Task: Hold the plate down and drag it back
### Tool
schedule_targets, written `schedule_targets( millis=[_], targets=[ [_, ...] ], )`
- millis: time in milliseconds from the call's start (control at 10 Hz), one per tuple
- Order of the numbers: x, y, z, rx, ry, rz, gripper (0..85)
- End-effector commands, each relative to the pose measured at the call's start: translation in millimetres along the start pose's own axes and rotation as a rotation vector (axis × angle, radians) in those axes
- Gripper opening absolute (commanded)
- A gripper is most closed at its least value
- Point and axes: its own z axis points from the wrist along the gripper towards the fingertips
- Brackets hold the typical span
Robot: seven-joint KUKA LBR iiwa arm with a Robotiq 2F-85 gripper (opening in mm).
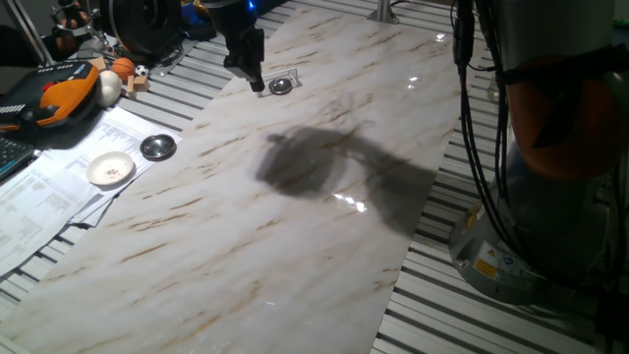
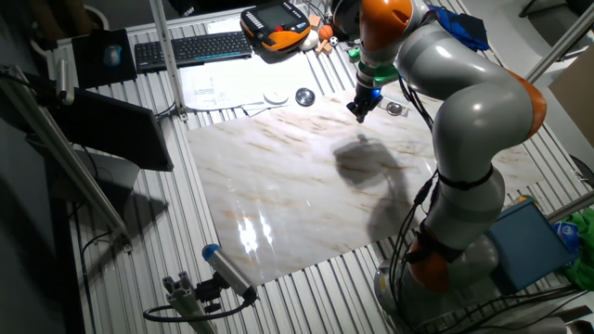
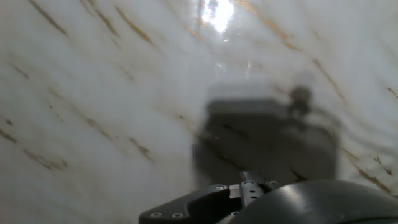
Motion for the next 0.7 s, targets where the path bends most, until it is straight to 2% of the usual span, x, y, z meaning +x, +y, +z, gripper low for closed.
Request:
schedule_targets(
  millis=[0, 200, 300, 400, 500, 600],
  targets=[
    [0.0, 0.0, 0.0, 0.032, 0.013, -0.186, 0.0],
    [0.0, 0.0, 0.0, 0.033, 0.007, -0.120, 0.0],
    [0.0, 0.0, 0.0, 0.030, -0.054, -0.107, 0.0],
    [0.0, 0.0, 0.0, 0.023, -0.067, -0.117, 0.0],
    [0.0, 0.0, 0.0, 0.025, -0.046, -0.117, 0.0],
    [0.0, 0.0, 0.0, 0.031, -0.043, -0.133, 0.0]
  ],
)
